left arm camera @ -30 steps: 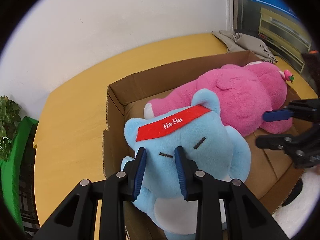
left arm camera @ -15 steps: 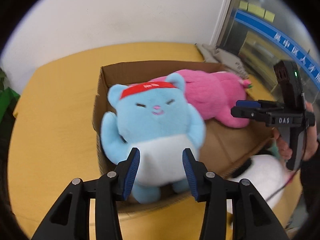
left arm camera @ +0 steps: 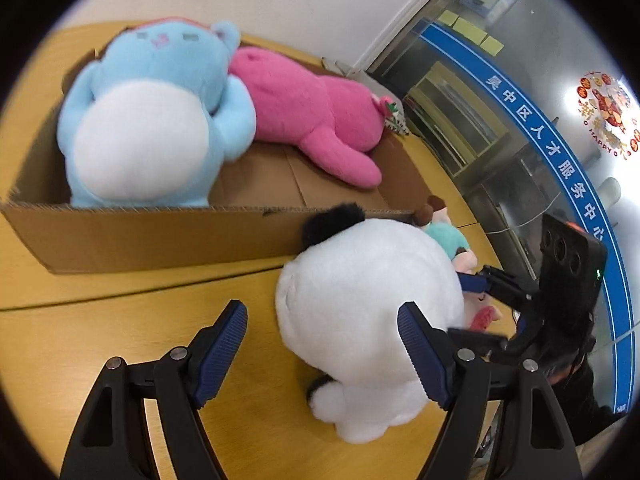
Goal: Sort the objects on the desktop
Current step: 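Move both tools to the white panda plush on the table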
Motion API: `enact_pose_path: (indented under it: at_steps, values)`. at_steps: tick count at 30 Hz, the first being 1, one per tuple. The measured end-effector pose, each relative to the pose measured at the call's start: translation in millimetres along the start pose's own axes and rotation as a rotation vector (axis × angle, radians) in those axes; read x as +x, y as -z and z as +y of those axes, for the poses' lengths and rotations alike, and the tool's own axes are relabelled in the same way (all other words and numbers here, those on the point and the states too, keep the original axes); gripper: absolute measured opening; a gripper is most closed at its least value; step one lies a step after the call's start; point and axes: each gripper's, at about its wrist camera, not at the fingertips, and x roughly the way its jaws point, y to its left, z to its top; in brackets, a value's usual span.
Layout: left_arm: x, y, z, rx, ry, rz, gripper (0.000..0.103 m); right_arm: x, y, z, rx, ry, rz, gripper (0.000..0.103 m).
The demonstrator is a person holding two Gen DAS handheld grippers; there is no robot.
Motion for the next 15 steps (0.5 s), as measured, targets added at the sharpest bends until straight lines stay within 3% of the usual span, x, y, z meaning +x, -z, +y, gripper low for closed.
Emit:
enact_pose_path:
  at_steps: [5, 10, 15]
  values:
    - [13, 4, 2, 0.005, 0.034, -0.001, 0.078, 3, 7, 6, -0.01, -0.026, -0.032, 0.093]
    - [0, 19, 13, -0.018, 0.042, 0.001, 0.078, 2, 13, 16, -0.043, -0.081, -0.037, 0.095]
    - [-21, 27, 24, -0.032, -0.014, -0.018, 0.078, -13, 17, 9, 0.016, -0.11, -0.105, 0.095]
